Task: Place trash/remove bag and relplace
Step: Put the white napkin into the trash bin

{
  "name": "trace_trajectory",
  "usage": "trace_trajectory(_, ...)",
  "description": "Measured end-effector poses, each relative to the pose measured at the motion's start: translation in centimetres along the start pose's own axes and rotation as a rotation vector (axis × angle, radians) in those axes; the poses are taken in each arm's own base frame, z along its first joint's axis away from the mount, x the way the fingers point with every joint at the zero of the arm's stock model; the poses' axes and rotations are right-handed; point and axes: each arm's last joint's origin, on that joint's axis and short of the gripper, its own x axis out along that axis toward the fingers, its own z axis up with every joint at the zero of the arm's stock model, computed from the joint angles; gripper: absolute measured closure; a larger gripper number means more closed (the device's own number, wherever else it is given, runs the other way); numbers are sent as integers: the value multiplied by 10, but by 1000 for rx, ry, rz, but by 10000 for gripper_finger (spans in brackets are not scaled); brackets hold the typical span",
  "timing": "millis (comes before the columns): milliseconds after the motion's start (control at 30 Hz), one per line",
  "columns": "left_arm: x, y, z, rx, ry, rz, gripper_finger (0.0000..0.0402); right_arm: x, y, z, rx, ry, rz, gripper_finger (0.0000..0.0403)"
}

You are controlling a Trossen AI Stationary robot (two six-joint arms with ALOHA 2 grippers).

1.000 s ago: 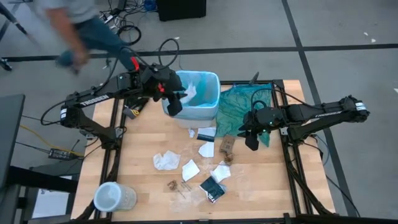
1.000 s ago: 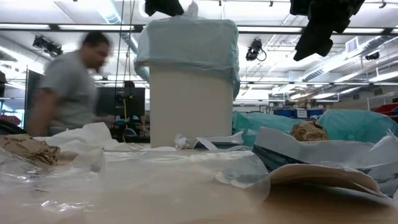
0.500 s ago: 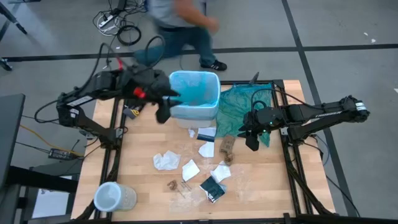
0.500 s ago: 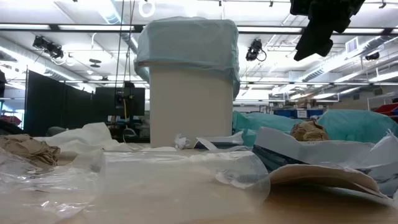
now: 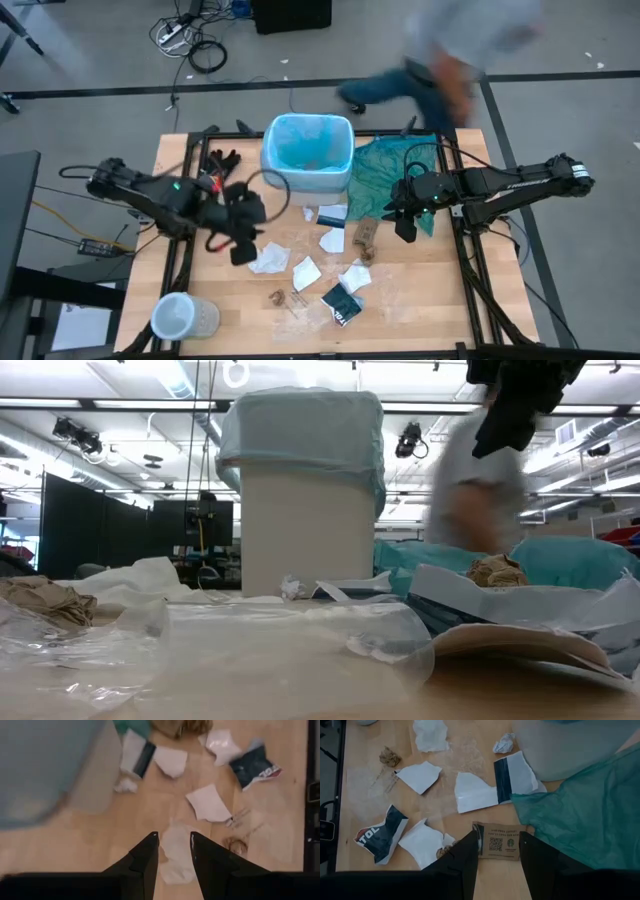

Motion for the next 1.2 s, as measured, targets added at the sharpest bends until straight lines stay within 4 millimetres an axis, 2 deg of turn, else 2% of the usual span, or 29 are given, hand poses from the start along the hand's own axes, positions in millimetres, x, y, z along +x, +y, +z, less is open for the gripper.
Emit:
trace_trajectory(133, 33, -5, -30, -94, -9, -22, 279, 0, 0, 0, 0, 0, 0, 270)
trace_trajectory(300, 70, -2, -68, -248, -31, -56, 279, 0, 0, 0, 1, -1, -2, 265)
trace_trajectory(533, 113, 1, -104, -374, -12, -113, 279, 0, 0, 0, 2, -4, -8, 233)
trace_trajectory(800, 146, 6, -131, -458, -2, -95, 279, 0, 0, 0, 2, -4, -8, 203)
trace_trajectory(967, 163, 2, -134, -484, -68, -123, 279, 0, 0, 0, 2, -5, -7, 200)
trace_trajectory(1200, 190, -1, -147, -506, -3, -59, 279, 0, 0, 0, 19, -4, -5, 208)
